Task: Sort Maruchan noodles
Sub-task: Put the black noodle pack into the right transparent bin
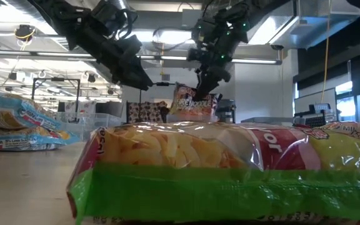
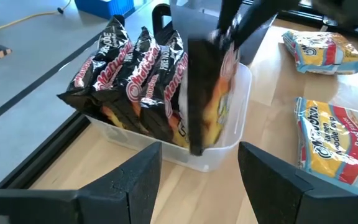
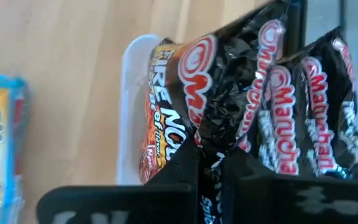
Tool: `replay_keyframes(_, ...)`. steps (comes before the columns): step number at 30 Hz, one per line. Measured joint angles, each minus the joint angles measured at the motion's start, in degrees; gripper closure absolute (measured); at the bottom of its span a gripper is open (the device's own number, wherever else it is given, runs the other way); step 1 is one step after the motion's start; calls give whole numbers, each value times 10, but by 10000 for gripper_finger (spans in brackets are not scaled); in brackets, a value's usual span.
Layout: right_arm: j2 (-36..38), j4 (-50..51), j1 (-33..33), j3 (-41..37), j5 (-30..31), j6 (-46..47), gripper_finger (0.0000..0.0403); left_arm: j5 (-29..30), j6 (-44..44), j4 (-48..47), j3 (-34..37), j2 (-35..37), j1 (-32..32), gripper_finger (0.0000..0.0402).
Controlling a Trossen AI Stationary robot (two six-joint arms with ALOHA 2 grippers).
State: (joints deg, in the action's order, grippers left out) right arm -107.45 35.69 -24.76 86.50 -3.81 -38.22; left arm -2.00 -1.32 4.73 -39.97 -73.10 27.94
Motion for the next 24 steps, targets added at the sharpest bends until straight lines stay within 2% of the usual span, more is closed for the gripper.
replay_keyframes(12, -6, 33, 15, 26, 96, -33, 391, -1, 0, 5, 0, 0, 0, 195)
replay_keyframes(18, -24, 34, 15, 11, 57, -45, 391, -1, 0, 5, 0, 0, 0, 195)
replay_keyframes(24, -48, 22, 20, 8, 58, -5, 377, 17, -13, 16, 0, 0, 0, 195)
